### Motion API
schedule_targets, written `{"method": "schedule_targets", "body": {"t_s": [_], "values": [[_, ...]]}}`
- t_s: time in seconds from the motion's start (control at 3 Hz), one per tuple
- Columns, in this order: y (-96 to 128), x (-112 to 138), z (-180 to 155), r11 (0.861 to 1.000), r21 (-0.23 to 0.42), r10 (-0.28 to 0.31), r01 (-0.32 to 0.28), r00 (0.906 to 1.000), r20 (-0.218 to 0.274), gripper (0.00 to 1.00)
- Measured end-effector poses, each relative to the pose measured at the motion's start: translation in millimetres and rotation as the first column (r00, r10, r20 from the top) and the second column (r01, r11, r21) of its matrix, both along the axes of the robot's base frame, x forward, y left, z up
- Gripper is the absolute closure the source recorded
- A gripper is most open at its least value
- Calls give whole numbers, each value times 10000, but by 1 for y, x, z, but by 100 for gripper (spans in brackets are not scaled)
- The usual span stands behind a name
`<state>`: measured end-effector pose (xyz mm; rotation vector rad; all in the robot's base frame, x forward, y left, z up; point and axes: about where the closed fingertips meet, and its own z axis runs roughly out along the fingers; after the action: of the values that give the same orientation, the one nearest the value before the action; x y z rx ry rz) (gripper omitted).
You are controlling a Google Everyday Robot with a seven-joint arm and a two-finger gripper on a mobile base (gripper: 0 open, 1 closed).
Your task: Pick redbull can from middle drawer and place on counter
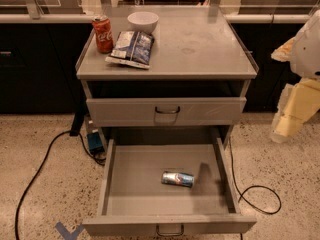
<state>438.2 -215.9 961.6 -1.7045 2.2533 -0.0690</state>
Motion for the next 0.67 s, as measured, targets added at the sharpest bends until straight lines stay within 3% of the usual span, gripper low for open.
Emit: {"method": "schedule_targets", "body": {"t_s": [0.67], "values": [[-2,6,-75,9946,1041,55,-29,9997,-245,0]]}}
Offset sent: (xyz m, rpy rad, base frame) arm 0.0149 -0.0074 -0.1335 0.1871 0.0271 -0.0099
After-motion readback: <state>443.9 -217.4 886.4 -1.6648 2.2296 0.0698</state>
